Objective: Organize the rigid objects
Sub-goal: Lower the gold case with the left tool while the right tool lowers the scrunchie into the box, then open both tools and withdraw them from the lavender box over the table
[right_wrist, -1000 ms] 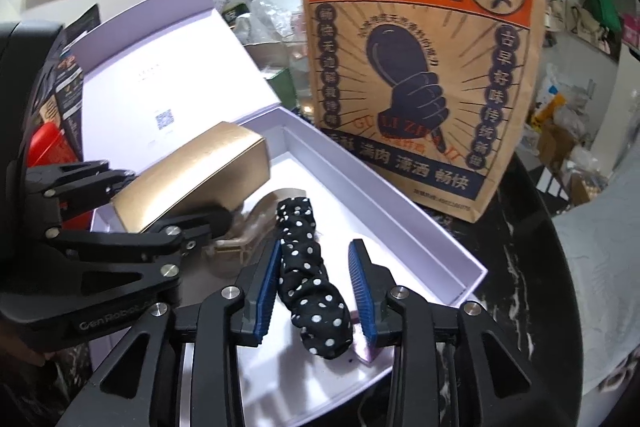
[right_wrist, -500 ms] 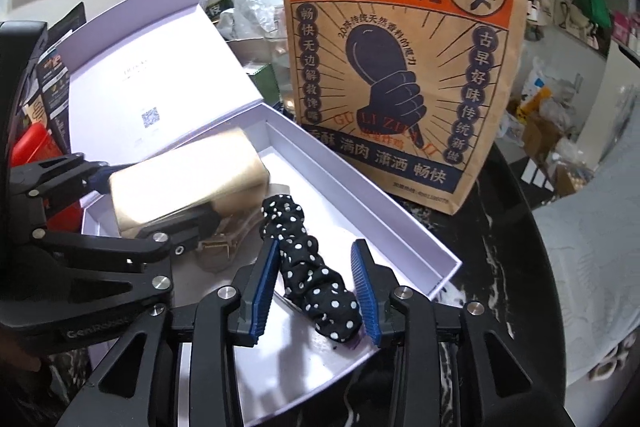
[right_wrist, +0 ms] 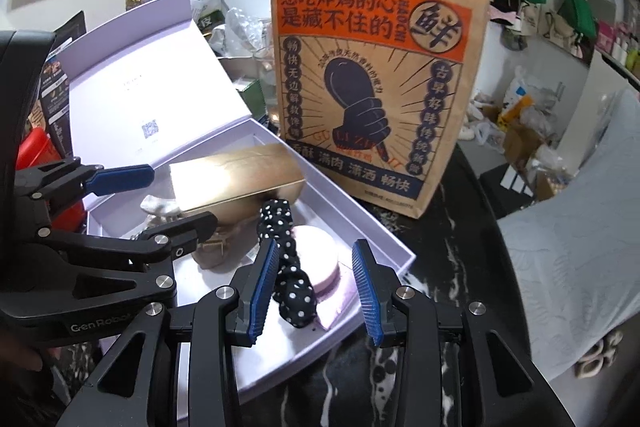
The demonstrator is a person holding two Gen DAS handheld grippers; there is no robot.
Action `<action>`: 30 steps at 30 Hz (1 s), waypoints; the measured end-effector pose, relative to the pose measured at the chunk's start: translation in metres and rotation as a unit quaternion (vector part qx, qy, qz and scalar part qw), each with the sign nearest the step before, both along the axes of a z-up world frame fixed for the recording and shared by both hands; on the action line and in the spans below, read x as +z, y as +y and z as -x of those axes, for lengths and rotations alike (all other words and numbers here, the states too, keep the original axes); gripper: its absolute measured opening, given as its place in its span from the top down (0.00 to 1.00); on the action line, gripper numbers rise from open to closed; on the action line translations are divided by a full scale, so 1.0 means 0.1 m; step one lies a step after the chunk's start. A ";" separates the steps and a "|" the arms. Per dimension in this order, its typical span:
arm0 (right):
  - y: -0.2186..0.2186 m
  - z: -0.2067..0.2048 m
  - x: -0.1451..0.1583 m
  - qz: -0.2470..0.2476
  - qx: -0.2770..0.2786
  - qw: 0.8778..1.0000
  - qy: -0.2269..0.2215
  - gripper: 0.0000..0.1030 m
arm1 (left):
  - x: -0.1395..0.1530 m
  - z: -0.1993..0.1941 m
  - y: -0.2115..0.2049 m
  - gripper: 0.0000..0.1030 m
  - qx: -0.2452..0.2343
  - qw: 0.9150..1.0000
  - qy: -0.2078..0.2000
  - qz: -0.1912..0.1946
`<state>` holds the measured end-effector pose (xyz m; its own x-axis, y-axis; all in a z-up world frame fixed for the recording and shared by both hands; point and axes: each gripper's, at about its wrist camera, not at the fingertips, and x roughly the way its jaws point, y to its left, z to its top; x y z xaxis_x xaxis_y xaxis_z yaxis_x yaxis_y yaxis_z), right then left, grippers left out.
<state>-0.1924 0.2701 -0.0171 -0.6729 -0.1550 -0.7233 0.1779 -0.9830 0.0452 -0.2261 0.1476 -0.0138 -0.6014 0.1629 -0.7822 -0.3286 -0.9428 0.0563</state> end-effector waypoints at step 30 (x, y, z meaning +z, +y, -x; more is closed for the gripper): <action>-0.29 -0.91 0.87 -0.041 -0.002 0.994 0.099 0.43 | 0.84 -0.81 -0.50 0.30 0.028 0.996 0.078 -0.024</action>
<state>-0.1015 0.2413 0.0694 -0.8037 -0.0975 -0.5870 0.1713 -0.9826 -0.0714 -0.1456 0.0975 0.0701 -0.7250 0.1598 -0.6700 -0.2653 -0.9624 0.0576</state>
